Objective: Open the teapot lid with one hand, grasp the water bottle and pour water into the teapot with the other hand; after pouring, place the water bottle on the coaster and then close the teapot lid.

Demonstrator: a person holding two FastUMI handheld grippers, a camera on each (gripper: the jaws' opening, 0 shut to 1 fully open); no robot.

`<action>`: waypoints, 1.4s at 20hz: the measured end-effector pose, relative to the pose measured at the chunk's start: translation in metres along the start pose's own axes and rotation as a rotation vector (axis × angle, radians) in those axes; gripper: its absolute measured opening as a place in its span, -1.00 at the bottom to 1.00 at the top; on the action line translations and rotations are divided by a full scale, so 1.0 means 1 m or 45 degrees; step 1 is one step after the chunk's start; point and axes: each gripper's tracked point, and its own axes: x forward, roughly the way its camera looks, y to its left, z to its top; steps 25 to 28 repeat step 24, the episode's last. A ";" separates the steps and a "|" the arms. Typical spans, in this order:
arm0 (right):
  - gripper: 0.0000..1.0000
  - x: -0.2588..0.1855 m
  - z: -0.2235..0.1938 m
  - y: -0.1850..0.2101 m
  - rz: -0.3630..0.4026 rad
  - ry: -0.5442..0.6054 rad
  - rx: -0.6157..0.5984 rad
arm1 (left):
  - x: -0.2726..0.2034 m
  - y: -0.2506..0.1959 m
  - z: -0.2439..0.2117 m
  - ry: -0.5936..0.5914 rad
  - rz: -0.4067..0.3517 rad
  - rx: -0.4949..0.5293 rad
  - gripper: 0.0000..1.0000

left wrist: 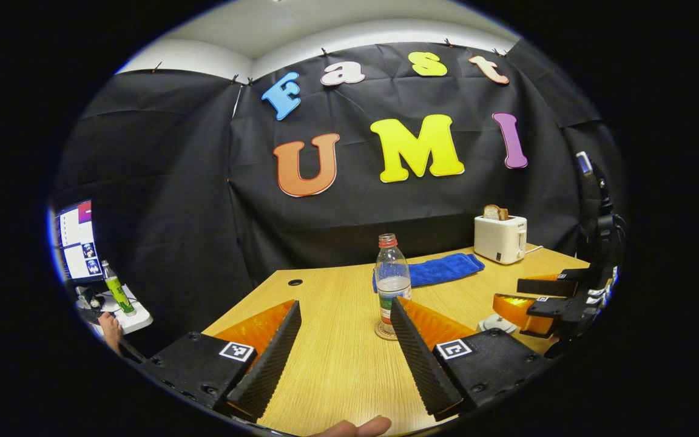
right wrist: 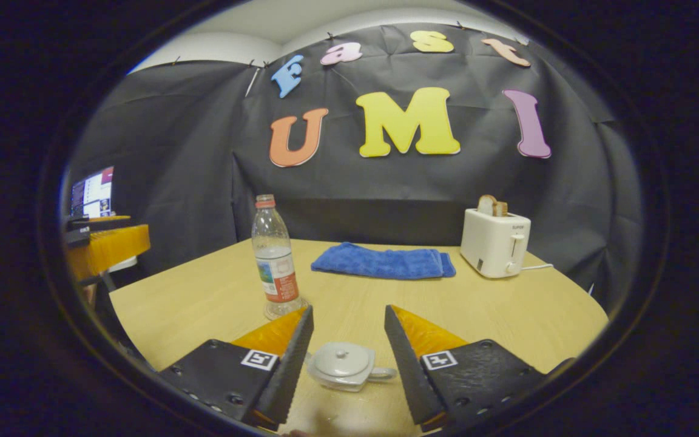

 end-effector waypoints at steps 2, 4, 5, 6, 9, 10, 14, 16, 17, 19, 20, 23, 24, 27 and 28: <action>0.94 -0.017 0.019 -0.013 -0.037 -0.067 0.004 | -0.001 -0.008 0.001 0.003 -0.023 -0.052 0.87; 0.96 -0.038 0.036 -0.026 -0.081 -0.121 0.001 | -0.002 -0.018 0.001 0.009 -0.061 -0.095 0.90; 0.94 -0.048 0.042 -0.033 -0.099 -0.140 -0.001 | -0.004 -0.022 0.003 0.010 -0.069 -0.096 0.92; 0.94 -0.058 0.047 -0.041 -0.119 -0.150 -0.007 | -0.005 -0.021 0.003 0.012 -0.059 -0.091 0.92; 0.93 -0.090 0.052 -0.075 -0.218 -0.146 -0.045 | -0.010 -0.028 0.011 -0.011 -0.058 -0.140 0.92; 0.95 -0.100 0.054 -0.085 -0.237 -0.156 -0.048 | -0.011 -0.032 0.010 -0.002 -0.063 -0.160 0.93; 0.94 -0.143 0.054 -0.127 -0.311 -0.188 0.006 | -0.023 -0.028 0.017 -0.022 0.024 -0.104 0.94; 0.95 -0.163 0.050 -0.144 -0.346 -0.194 0.067 | -0.031 -0.033 0.026 -0.067 0.058 -0.050 0.92; 0.97 -0.170 0.050 -0.149 -0.355 -0.185 0.096 | -0.034 -0.039 0.029 -0.083 0.057 -0.041 0.92; 0.92 -0.180 0.053 -0.152 -0.340 -0.203 0.098 | -0.041 -0.052 0.034 -0.102 0.047 -0.032 0.92; 0.84 -0.181 0.052 -0.157 -0.358 -0.197 0.089 | -0.044 -0.060 0.035 -0.111 0.030 -0.027 0.92; 0.86 -0.176 0.038 -0.160 -0.351 -0.149 0.076 | -0.055 -0.078 0.042 -0.142 -0.023 -0.007 0.92; 0.84 -0.173 0.033 -0.158 -0.337 -0.125 0.086 | -0.057 -0.079 0.044 -0.154 -0.027 -0.003 0.92; 0.84 -0.173 0.033 -0.158 -0.337 -0.125 0.086 | -0.057 -0.079 0.044 -0.154 -0.027 -0.003 0.92; 0.84 -0.173 0.033 -0.158 -0.337 -0.125 0.086 | -0.057 -0.079 0.044 -0.154 -0.027 -0.003 0.92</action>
